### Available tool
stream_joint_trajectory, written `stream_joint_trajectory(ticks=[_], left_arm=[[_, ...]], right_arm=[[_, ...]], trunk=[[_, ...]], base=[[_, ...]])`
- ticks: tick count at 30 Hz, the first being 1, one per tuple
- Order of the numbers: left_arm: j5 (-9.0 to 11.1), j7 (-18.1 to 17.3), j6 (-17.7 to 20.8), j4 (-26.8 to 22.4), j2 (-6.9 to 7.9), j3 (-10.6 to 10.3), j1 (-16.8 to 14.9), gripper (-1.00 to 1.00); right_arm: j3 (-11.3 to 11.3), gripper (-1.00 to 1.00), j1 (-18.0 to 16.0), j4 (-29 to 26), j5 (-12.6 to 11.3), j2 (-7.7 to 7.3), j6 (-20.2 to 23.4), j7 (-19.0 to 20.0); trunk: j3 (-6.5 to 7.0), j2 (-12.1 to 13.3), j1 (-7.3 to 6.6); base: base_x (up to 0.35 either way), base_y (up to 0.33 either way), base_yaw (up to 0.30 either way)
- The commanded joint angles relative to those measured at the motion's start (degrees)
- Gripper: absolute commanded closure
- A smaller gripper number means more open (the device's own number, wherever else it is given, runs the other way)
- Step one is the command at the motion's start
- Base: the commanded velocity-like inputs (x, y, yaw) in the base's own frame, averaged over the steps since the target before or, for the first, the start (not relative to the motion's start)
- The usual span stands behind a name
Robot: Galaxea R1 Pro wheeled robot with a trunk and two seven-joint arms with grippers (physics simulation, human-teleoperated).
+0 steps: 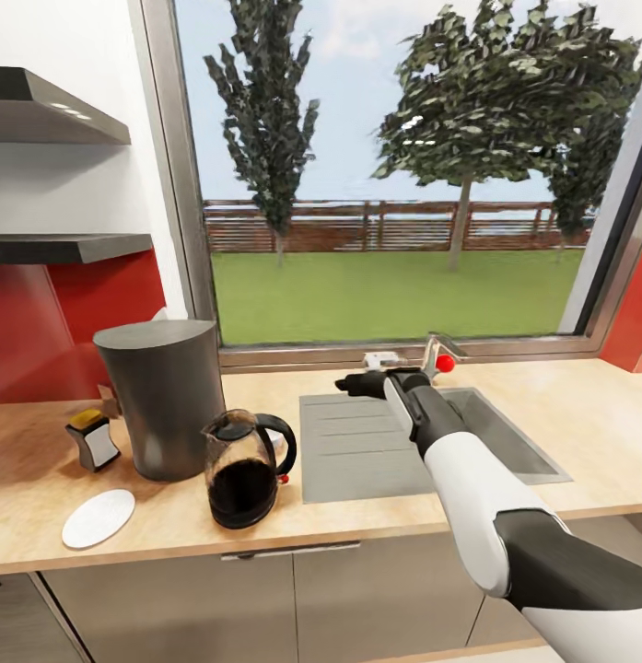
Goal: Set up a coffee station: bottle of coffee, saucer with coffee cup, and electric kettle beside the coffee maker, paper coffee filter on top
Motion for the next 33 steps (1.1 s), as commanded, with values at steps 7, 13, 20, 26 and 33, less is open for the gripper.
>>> stream_joint_trajectory(ticks=[7,13,20,26,33], left_arm=[[0.1,0.1,0.3,0.0,-0.01,0.3,0.0,-1.0],[0.1,0.1,0.2,0.1,-0.12,0.2,0.0,-1.0],[0.0,0.1,-0.1,0.1,-0.19,0.2,0.0,-1.0],[0.1,0.1,-0.1,0.1,-0.14,0.3,0.0,-1.0],[0.1,0.1,-0.1,0.1,-0.14,0.3,0.0,-1.0]], right_arm=[[0.5,-1.0,0.0,1.6,0.5,0.02,0.6,3.1],[0.5,-1.0,0.0,2.6,0.5,0.02,0.7,3.2],[0.6,-1.0,0.0,3.5,0.5,0.02,0.6,3.2],[0.5,-1.0,0.0,5.2,0.5,0.02,0.5,3.2],[0.5,-1.0,0.0,5.2,0.6,0.02,0.5,3.1]], trunk=[[-0.03,0.0,0.02],[-0.24,0.0,0.02],[-0.59,0.0,0.02],[-0.89,0.0,0.02],[-1.21,0.0,0.02]], base=[[0.099,-0.058,0.005],[0.228,-0.158,0.161],[0.162,-0.124,0.225],[0.019,-0.014,0.234],[0.0,0.0,0.245]])
